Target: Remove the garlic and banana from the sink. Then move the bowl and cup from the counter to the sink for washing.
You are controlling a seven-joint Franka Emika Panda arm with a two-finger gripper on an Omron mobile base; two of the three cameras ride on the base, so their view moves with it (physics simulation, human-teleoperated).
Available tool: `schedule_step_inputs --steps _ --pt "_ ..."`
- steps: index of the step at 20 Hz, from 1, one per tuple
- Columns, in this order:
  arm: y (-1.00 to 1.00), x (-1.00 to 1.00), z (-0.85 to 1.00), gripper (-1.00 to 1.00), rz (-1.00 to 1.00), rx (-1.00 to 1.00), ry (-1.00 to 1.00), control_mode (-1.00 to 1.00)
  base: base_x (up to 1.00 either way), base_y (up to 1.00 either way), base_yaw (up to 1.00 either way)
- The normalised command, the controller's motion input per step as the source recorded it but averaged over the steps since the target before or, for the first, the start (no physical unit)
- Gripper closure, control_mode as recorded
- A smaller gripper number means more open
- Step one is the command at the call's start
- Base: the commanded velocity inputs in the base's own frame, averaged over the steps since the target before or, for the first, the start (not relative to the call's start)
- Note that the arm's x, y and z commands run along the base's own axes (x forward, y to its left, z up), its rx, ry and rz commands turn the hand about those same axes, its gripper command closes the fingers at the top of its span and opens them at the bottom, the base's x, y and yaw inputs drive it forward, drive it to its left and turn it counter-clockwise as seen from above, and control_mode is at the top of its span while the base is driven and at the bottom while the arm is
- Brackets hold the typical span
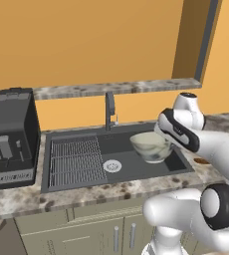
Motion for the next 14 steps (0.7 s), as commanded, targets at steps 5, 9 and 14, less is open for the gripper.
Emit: schedule_step_inputs --steps 5,9,14 --pt "0.06 0.16 -0.10 1.00 0.04 0.00 0.00 -1.00 0.00 0.00 0.00" --pt "0.11 0.12 -0.14 1.00 0.03 0.00 0.00 -1.00 0.00 0.00 0.00" --pt "0.07 0.11 -0.14 1.00 0.02 0.00 -0.01 -1.00 0.00 0.00 0.00"
